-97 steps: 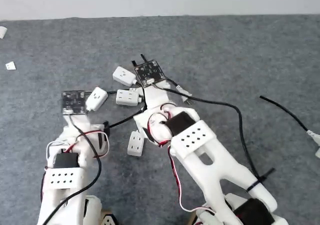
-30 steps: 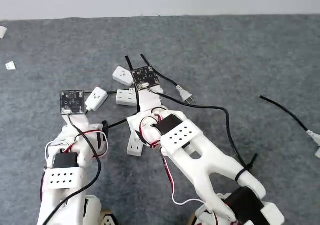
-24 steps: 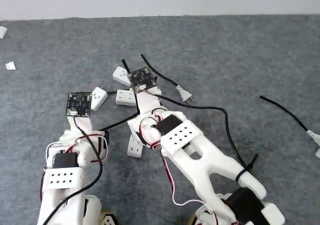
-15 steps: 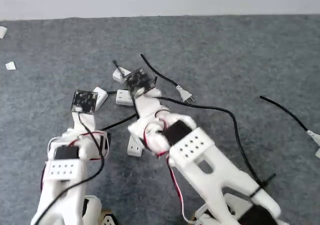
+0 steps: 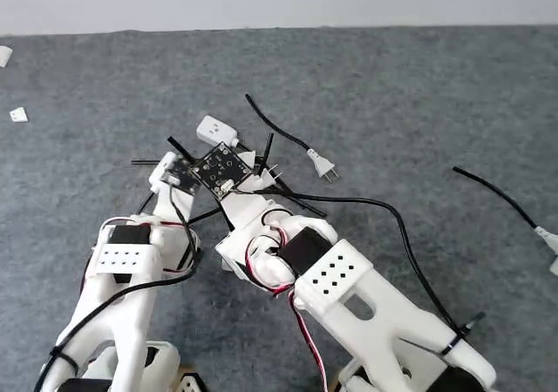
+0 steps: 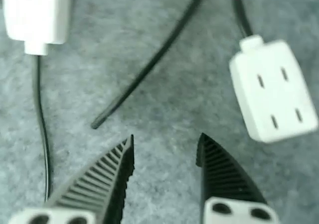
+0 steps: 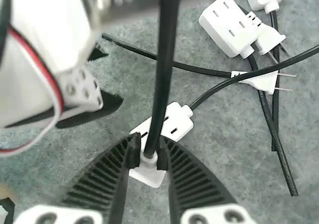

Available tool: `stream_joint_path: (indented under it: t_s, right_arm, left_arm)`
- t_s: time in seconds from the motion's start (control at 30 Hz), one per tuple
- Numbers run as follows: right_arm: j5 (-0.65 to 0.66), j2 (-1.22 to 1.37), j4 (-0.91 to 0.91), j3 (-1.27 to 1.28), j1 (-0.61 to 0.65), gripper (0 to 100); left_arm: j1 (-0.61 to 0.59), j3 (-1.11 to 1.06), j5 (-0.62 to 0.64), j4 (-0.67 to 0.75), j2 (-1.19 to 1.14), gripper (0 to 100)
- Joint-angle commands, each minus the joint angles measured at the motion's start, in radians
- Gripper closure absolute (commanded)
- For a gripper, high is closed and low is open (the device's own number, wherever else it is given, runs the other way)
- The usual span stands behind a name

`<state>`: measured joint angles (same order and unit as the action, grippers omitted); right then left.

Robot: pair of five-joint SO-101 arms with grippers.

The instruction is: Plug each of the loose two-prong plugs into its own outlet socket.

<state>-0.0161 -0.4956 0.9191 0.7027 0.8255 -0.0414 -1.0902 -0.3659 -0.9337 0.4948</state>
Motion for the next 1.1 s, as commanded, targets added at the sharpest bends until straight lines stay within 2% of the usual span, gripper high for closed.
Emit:
stream_joint_path:
  t_s: [0.0, 0.33, 0.53, 0.73, 1.07]
  right_arm:
    - [0.015, -0.041, 0.016, -0.014, 0.01, 99.1]
    - [0.018, -0.042, 0.031, -0.015, 0.005, 99.1]
    - [0.046, -0.042, 0.036, -0.017, 0.002, 99.1]
    - [0.1, -0.048, 0.071, -0.021, -0.008, 99.1]
    - [0.097, -0.042, 0.076, -0.043, -0.015, 99.0]
  left_arm:
    - [0.038, 0.024, -0.066, -0.021, 0.0, 81]
    - [0.051, 0.024, -0.186, -0.089, 0.0, 81]
    - [0.066, 0.016, -0.195, -0.095, 0.0, 81]
    - [0.068, 0.013, -0.27, -0.117, 0.002, 81]
    - [0.089, 0.007, -0.313, -0.143, 0.002, 81]
